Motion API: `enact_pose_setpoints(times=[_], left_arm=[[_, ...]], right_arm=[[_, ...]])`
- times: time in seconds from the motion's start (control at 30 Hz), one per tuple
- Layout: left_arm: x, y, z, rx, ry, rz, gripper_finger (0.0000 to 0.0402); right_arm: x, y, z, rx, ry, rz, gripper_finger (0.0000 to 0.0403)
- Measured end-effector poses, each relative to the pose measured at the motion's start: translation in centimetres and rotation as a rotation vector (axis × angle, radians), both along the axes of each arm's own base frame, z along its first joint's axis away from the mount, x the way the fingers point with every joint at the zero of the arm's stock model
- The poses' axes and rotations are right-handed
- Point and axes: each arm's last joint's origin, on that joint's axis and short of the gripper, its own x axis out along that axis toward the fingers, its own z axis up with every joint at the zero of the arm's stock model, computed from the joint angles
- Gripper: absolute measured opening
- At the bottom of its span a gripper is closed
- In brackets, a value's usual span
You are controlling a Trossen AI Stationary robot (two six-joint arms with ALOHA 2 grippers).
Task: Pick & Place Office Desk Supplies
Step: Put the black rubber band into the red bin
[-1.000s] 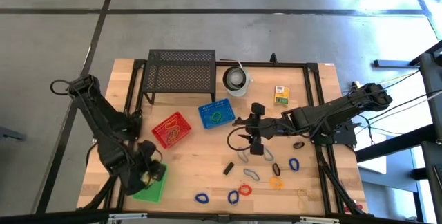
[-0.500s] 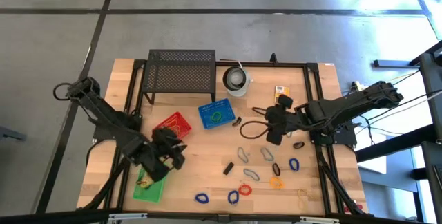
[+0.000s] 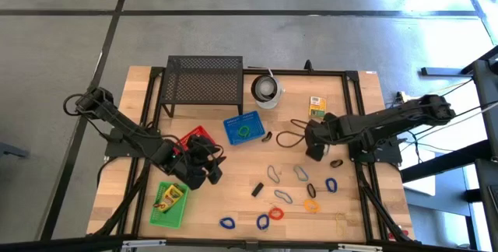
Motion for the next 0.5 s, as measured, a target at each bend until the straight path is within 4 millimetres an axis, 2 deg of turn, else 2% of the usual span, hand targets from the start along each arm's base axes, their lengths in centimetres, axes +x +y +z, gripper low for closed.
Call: enact_pose_setpoints(times=[0.13,0.27,0.5], left_arm=[[0.1,0.2,0.0,0.005,-0.003,0.013,0.0171],[0.1,0.3,0.0,0.005,-0.003,0.016,0.0173],[0.1,0.3,0.0,0.010,-0.001,0.011,0.0169]], right_arm=[[-0.4,-1.5,-1.3,0.060,0.014,-0.047,0.0206],[-0.5,-2.7,-1.7,0.070,0.006,-0.080,0.0206],[-0.3,-3.0,-2.5,0.147,-0.034,-0.056,0.0206]])
